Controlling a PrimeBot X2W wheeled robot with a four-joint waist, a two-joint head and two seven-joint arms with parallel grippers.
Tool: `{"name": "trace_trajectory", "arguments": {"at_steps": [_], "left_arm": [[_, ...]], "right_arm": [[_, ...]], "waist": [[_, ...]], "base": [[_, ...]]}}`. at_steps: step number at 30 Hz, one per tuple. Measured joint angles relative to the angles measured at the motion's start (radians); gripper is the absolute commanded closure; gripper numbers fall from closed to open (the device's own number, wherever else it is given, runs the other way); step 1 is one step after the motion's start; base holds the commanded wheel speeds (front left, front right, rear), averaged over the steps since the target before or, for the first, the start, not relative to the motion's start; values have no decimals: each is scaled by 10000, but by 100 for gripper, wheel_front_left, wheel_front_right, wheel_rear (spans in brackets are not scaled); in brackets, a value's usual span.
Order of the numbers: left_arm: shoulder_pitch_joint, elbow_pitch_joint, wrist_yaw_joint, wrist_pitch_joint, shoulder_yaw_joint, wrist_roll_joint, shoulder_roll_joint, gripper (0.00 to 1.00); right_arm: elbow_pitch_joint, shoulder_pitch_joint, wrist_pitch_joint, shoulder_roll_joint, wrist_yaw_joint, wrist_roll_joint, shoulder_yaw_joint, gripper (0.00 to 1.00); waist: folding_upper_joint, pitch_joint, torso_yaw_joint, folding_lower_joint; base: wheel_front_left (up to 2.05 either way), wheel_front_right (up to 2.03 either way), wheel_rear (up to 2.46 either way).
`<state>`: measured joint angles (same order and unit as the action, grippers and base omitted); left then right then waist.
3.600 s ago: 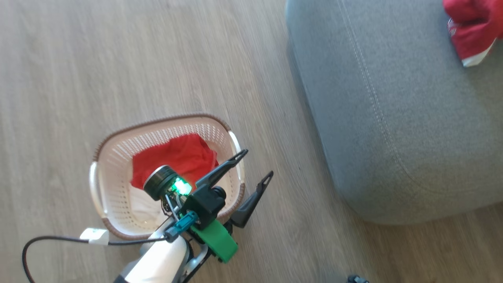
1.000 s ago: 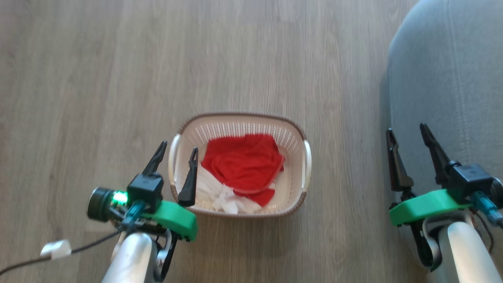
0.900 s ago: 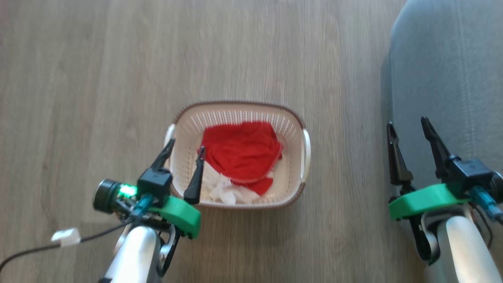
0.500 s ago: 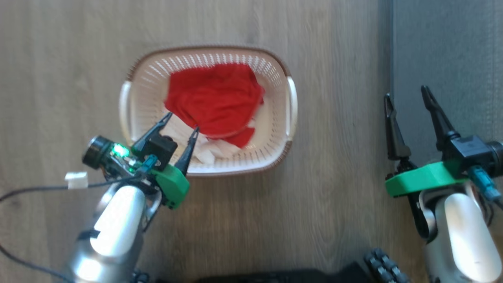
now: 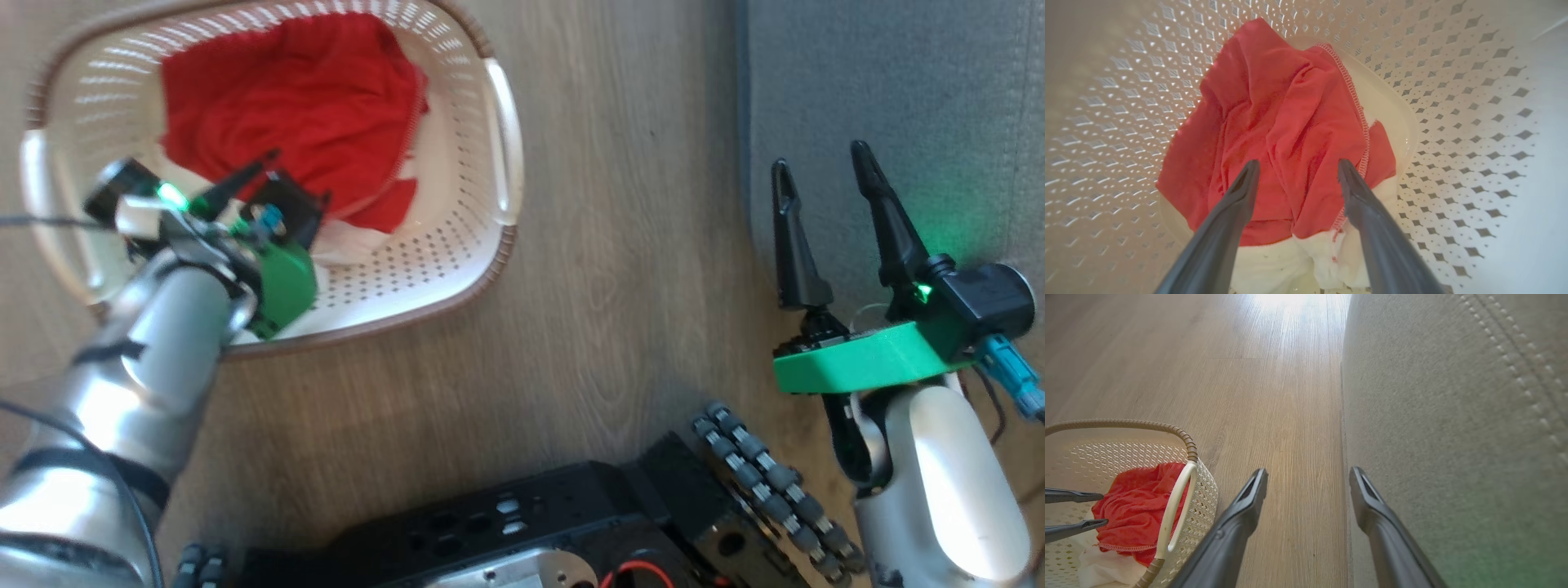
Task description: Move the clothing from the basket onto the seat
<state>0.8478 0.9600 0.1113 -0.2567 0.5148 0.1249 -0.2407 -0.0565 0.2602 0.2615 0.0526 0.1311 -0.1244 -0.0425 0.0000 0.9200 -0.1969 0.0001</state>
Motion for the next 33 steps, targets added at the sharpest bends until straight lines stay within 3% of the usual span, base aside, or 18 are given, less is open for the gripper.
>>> {"name": "trace_trajectory", "arguments": {"at_steps": [10,29,30,32,33], "left_arm": [[2350,2794,0,196,226,251,-401,0],[2888,3177,186,2681,1135,205,-453,0],[2911,3170,186,2817,1195,128,-447,3],[2971,3170,186,3095,1317,-36,-443,100],[2970,3175,190,3131,1371,-88,-445,100]], "right_arm": [[598,231,40,-123,-8,-339,-736,0],[849,152,42,-138,-6,-353,-859,0],[849,152,42,-138,-6,-353,-859,0],[851,151,42,-138,-12,-353,-857,0],[851,151,42,-138,-12,-353,-857,0]], "waist": [[0,1258,-1015,-1],[0,1633,-1082,-1],[0,1634,-1071,-1],[1,1637,-1044,-1],[1,1635,-1034,-1]], "base": [[0,0,0],[0,0,0],[0,0,0],[0,0,0],[0,0,0]]}}
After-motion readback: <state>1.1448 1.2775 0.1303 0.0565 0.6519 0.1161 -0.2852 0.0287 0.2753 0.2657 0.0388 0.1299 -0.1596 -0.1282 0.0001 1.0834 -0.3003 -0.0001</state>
